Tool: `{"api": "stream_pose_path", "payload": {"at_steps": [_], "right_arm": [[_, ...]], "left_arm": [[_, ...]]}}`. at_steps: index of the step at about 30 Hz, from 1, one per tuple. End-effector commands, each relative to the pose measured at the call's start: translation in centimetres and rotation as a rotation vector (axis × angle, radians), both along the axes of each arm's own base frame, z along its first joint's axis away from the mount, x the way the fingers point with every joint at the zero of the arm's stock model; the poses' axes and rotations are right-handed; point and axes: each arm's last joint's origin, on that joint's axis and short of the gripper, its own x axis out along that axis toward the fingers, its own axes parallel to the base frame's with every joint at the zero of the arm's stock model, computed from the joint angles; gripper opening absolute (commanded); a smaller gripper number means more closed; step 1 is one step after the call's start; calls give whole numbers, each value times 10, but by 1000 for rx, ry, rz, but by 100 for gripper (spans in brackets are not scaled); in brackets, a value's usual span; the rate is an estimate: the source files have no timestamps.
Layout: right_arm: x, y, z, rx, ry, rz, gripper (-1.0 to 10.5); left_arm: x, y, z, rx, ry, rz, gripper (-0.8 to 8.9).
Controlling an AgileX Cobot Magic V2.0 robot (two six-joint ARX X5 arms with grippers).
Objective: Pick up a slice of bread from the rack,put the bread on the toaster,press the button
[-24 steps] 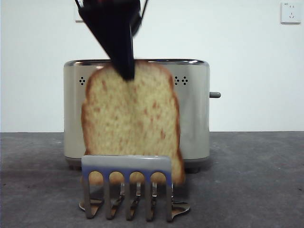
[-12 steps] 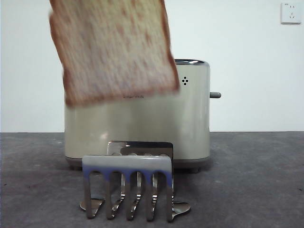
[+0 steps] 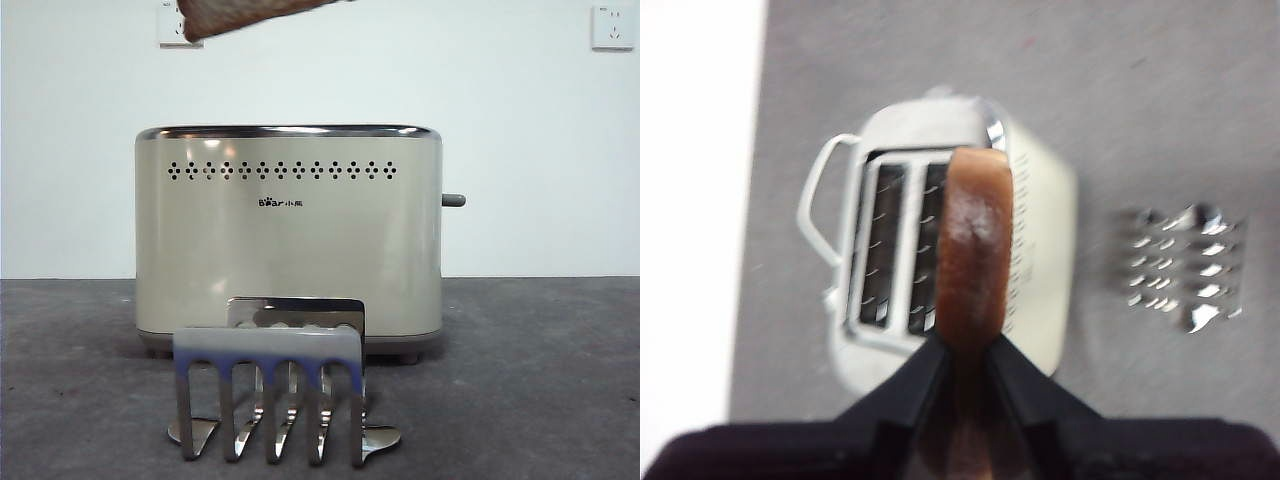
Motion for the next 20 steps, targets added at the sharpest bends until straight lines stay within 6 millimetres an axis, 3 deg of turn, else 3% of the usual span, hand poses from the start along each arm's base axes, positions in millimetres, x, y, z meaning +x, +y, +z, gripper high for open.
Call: {"api": "stream_pose_path", "payload": {"at_steps": [1,9,20], "right_arm": [[0,0,1,-2,-5,-1,-2],[0,0,1,-2,-7,-1,-2],[0,0,1,-3,-7,-1,-2]], "left_arm": [[7,-1,-3,64,-37,-18,-9],[25,-13,-12,186,-93,42,-9],[45,-43,-27,162,-73,19,-9]]}}
